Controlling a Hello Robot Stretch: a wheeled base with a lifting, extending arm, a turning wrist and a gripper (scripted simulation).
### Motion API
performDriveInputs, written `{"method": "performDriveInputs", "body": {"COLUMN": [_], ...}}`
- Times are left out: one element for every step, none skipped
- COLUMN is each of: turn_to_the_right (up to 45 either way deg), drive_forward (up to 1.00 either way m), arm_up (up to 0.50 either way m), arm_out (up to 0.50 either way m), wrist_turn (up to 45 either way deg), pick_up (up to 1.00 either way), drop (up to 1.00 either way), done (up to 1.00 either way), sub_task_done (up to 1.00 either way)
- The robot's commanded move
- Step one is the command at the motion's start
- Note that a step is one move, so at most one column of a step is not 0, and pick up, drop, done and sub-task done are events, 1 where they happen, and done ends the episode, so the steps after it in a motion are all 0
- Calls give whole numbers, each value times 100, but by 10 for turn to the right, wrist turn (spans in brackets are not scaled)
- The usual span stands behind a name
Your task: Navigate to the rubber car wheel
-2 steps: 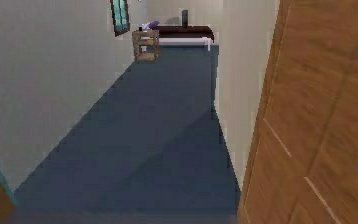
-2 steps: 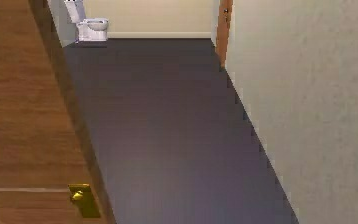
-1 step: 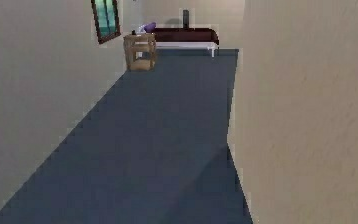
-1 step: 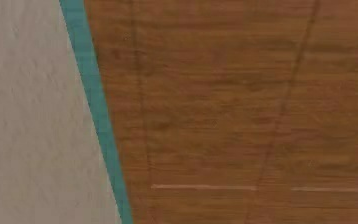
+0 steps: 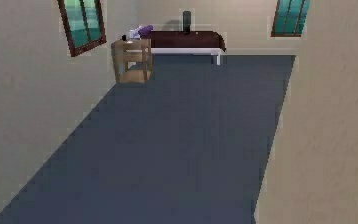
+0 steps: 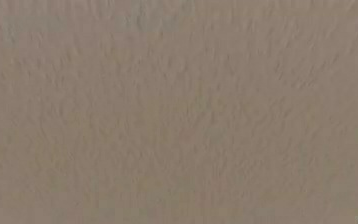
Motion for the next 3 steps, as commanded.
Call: {"method": "performDriveInputs", "body": {"turn_to_the_right": [0, 0, 0], "drive_forward": [100, 100, 100], "arm_up": [0, 0, 0], "arm_out": [0, 0, 0], "wrist_turn": [0, 0, 0], "pick_up": [0, 0, 0], "drop": [0, 0, 0], "done": [0, 0, 0], "sub_task_done": [0, 0, 0]}}
